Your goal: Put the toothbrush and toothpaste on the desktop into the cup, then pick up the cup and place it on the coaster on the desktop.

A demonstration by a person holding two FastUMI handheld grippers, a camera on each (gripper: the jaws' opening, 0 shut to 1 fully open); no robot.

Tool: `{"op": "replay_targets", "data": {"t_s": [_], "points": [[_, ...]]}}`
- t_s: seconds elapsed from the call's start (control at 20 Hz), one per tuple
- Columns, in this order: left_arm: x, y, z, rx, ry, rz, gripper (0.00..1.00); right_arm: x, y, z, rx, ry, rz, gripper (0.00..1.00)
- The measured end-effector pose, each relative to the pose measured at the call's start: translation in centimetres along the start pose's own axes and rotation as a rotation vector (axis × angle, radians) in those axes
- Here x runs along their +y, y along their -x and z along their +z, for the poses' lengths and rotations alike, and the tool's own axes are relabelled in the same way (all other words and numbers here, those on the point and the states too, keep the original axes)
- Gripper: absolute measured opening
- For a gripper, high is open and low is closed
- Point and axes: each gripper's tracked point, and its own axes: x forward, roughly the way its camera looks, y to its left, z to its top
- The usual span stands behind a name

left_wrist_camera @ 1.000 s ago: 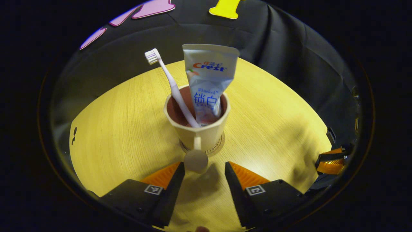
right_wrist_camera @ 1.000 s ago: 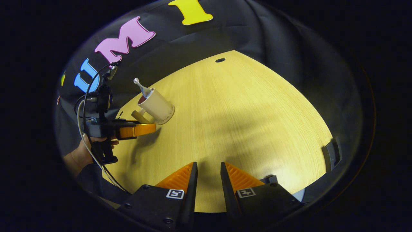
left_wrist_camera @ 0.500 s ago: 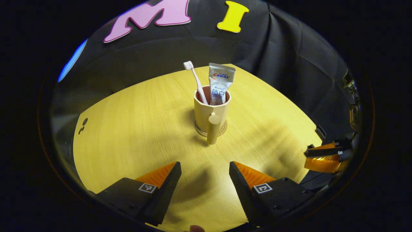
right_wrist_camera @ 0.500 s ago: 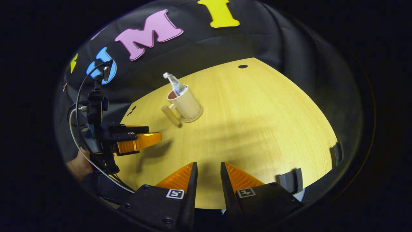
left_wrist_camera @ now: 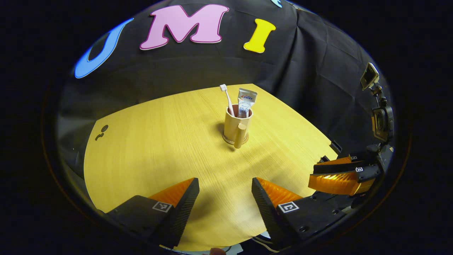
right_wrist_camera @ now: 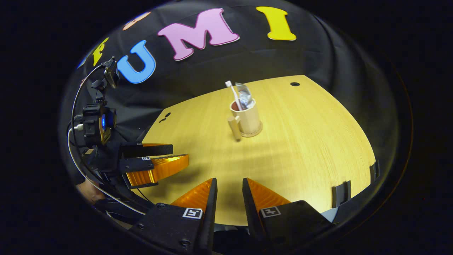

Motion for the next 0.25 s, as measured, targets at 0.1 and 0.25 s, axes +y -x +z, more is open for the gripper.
{"op": "replay_targets", "data": {"t_s": [0.1, 0.25], "points": [[0.6, 1.3, 0.1, -0.018, 0.016, -0.003, 0.93, 2.1, -0.2, 0.3, -0.002, 0.020, 0.018, 0.44], [1.4, 2.8, 0.4, -0.047, 0.046, -0.010, 0.92, 4.8, -0.4, 1.0, -0.013, 0.042, 0.044, 0.44]]}}
